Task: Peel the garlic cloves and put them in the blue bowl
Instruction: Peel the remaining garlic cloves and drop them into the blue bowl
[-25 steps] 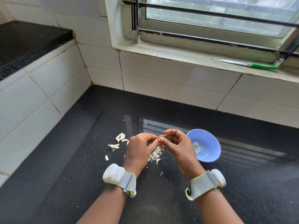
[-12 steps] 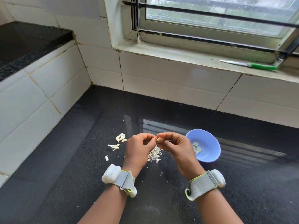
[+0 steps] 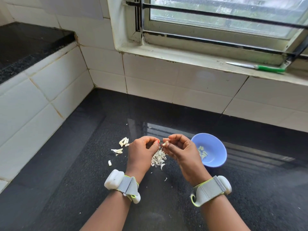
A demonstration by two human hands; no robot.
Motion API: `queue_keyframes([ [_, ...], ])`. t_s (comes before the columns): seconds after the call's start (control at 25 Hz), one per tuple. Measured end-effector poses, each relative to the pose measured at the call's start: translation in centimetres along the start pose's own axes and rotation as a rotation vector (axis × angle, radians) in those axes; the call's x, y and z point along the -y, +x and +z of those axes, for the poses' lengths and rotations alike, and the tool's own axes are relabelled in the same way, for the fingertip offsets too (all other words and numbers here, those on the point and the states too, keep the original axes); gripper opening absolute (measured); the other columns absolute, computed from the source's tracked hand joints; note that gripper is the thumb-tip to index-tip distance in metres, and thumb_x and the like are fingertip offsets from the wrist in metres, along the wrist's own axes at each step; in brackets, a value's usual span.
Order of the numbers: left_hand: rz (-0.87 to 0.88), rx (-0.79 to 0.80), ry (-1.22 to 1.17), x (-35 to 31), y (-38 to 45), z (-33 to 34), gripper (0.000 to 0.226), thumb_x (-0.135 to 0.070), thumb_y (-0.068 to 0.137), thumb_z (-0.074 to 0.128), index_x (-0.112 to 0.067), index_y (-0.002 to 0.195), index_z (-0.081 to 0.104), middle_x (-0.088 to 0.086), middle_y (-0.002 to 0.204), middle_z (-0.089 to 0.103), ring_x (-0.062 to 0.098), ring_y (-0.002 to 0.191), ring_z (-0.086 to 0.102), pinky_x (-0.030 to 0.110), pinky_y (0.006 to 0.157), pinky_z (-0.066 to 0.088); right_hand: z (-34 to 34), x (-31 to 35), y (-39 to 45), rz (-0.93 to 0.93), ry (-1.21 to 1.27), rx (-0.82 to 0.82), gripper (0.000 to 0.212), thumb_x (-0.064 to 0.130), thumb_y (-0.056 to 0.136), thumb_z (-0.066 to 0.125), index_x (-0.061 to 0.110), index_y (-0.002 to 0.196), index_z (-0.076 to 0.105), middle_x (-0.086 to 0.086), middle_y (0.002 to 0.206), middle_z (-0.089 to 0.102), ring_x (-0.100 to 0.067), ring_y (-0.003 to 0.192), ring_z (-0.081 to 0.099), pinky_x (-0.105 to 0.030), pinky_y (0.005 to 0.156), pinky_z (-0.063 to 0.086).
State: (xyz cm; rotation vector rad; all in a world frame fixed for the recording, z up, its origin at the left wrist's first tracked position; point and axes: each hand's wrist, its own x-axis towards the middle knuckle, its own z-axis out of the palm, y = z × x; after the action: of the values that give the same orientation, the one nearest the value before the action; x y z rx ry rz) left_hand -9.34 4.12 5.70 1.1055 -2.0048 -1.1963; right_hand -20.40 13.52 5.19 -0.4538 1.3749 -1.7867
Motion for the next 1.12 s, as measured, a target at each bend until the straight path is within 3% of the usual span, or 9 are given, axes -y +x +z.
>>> queue_keyframes([
  [0.24, -0.021, 0.038, 0.079, 0.1, -0.1, 0.0, 0.02, -0.029, 0.092, 0.058, -0.018, 0.085, 0.072, -0.007, 0.076, 0.071, 0.007, 0.071, 0.065, 0.021, 0.066, 0.048, -0.1, 0.3, 0.1, -0.015, -0.086, -0.004, 0.021, -0.002, 0.085, 0.066, 0.01, 0.103, 0.065, -0.005, 0.1, 0.076, -0.013, 0.091, 0.069, -0.026, 0.079, 0.055],
  [0.4, -0.055, 0.015, 0.028, 0.2, 0.0, 0.0, 0.015, -0.026, 0.079, 0.075, -0.023, 0.073, 0.062, -0.008, 0.068, 0.066, 0.004, 0.064, 0.062, 0.016, 0.059, 0.047, -0.1, 0.3, 0.2, -0.017, -0.096, -0.009, 0.024, -0.002, 0.085, 0.066, 0.009, 0.107, 0.064, -0.004, 0.101, 0.076, -0.013, 0.094, 0.07, -0.02, 0.074, 0.053],
  [0.52, -0.127, 0.07, -0.221, 0.0, 0.0, 0.1, 0.009, -0.017, 0.084, 0.07, -0.021, 0.091, 0.065, -0.003, 0.08, 0.072, 0.008, 0.073, 0.069, 0.024, 0.064, 0.054, -0.3, 0.3, 0.2, -0.022, -0.105, -0.007, 0.026, -0.001, 0.085, 0.067, 0.008, 0.109, 0.063, -0.004, 0.101, 0.076, -0.014, 0.095, 0.071, -0.02, 0.075, 0.054],
  [0.64, -0.281, 0.122, -0.496, -0.9, -0.3, 0.2, 0.018, -0.013, 0.084, 0.069, -0.013, 0.102, 0.064, 0.008, 0.085, 0.074, 0.017, 0.077, 0.072, 0.019, 0.055, 0.05, -0.1, 0.2, 0.2, -0.034, -0.117, -0.001, 0.028, -0.001, 0.082, 0.07, 0.005, 0.108, 0.064, -0.007, 0.099, 0.076, -0.015, 0.092, 0.071, -0.021, 0.076, 0.055],
  [0.8, -0.361, 0.072, -0.606, -0.7, -0.3, 0.2, 0.018, -0.005, 0.083, 0.069, -0.008, 0.1, 0.065, 0.013, 0.085, 0.072, 0.015, 0.074, 0.071, 0.016, 0.053, 0.049, 0.1, -0.5, 0.3, -0.067, -0.412, -0.115, 0.005, 0.014, 0.084, 0.075, 0.012, 0.082, 0.071, -0.005, 0.073, 0.073, -0.013, 0.063, 0.066, -0.025, 0.06, 0.054],
  [0.88, -0.35, 0.063, -0.589, -0.4, -0.3, 0.2, 0.016, -0.003, 0.083, 0.068, -0.008, 0.098, 0.068, 0.013, 0.085, 0.072, 0.014, 0.074, 0.069, 0.016, 0.054, 0.05, -0.3, -0.9, 0.4, -0.053, -0.714, -0.147, 0.021, 0.023, 0.082, 0.078, 0.015, 0.067, 0.065, 0.0, 0.058, 0.066, -0.006, 0.048, 0.056, -0.021, 0.052, 0.046],
  [0.96, -0.311, 0.056, -0.533, -0.2, -0.4, 0.2, 0.016, -0.003, 0.081, 0.071, -0.007, 0.096, 0.07, 0.011, 0.085, 0.072, 0.014, 0.074, 0.067, 0.017, 0.056, 0.05, -0.3, -1.2, 0.3, -0.063, -0.904, -0.12, 0.018, 0.015, 0.082, 0.074, 0.023, 0.068, 0.067, 0.01, 0.061, 0.063, 0.0, 0.052, 0.054, -0.015, 0.056, 0.043],
  [1.04, -0.252, 0.042, -0.456, 0.2, -0.3, 0.2, 0.016, -0.004, 0.077, 0.075, -0.01, 0.091, 0.072, 0.007, 0.082, 0.073, 0.012, 0.071, 0.066, 0.02, 0.059, 0.052, -0.1, -1.3, 0.2, -0.077, -0.842, -0.079, 0.017, 0.01, 0.086, 0.067, 0.024, 0.08, 0.073, 0.009, 0.065, 0.066, 0.0, 0.058, 0.059, -0.014, 0.061, 0.048],
  [1.12, -0.175, 0.037, -0.336, 0.5, -0.2, 0.2, 0.014, -0.007, 0.074, 0.078, -0.015, 0.084, 0.074, -0.001, 0.076, 0.073, 0.006, 0.067, 0.066, 0.022, 0.063, 0.054, 0.3, -1.0, 0.1, -0.052, -0.547, -0.063, 0.011, 0.016, 0.092, 0.065, 0.022, 0.092, 0.074, 0.002, 0.073, 0.073, -0.009, 0.068, 0.067, -0.027, 0.067, 0.058],
])
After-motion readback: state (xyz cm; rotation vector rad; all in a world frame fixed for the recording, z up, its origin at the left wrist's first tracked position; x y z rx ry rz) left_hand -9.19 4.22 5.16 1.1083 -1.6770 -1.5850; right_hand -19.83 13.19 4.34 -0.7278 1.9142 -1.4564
